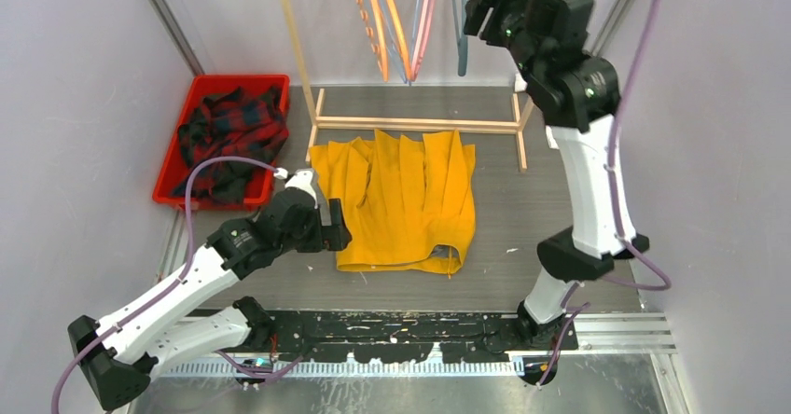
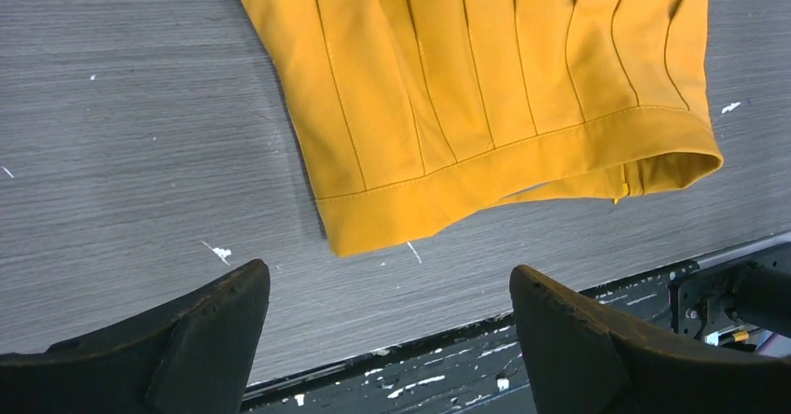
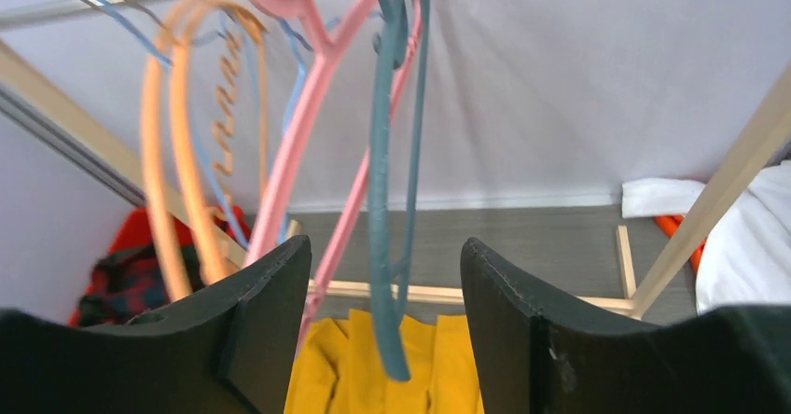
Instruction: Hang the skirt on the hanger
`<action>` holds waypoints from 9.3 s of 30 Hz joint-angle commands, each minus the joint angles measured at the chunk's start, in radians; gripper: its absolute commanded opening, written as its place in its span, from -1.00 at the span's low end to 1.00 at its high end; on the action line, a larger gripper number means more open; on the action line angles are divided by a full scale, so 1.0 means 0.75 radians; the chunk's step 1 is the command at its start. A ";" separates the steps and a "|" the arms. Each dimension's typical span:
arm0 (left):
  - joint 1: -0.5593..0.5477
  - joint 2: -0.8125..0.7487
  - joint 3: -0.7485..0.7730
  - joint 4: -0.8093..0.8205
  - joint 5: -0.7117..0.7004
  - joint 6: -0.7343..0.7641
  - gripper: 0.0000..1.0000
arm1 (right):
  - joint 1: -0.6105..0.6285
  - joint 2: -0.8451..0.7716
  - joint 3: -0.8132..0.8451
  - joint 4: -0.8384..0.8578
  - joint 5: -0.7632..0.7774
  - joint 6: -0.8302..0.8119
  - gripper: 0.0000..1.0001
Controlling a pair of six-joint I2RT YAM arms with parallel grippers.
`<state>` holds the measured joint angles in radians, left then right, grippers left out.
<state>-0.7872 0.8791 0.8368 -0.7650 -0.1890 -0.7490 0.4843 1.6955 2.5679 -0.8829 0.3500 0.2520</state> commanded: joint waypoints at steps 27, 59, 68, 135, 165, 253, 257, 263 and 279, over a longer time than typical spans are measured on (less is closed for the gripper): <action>-0.001 -0.018 -0.065 0.075 0.080 0.039 0.99 | -0.270 0.323 0.043 0.233 -0.318 0.011 -0.98; -0.001 -0.023 -0.076 0.108 0.096 0.019 0.99 | 0.104 -0.042 -0.219 0.249 -0.362 0.109 0.10; -0.001 -0.019 -0.054 0.087 0.083 0.029 0.99 | 0.104 0.240 0.164 0.191 -0.242 0.075 0.12; 0.000 -0.003 -0.031 0.059 0.074 0.049 0.99 | -0.115 0.285 0.017 0.223 -0.129 0.019 -0.90; 0.016 0.131 -0.054 0.102 0.030 0.076 0.99 | -0.083 -0.595 -0.956 0.186 -0.252 0.030 -0.98; -0.053 1.099 0.914 -0.163 0.142 0.418 -1.00 | -0.262 -1.619 -2.105 -0.175 -1.144 0.322 -0.97; -0.051 1.105 0.939 -0.172 0.206 0.427 -1.00 | -0.263 -1.609 -2.189 -0.023 -1.222 0.392 -0.97; -0.049 1.096 1.036 -0.199 0.246 0.427 -1.00 | -0.260 -1.586 -2.232 -0.044 -1.224 0.356 -0.97; -0.129 1.027 1.318 -0.229 0.594 0.322 -1.00 | -0.161 -1.605 -2.549 0.697 -1.014 0.531 -0.97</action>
<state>-0.8371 1.7329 1.7206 -0.9356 0.1314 -0.4721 0.3206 0.4759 0.6743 -0.6552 -0.5076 0.6167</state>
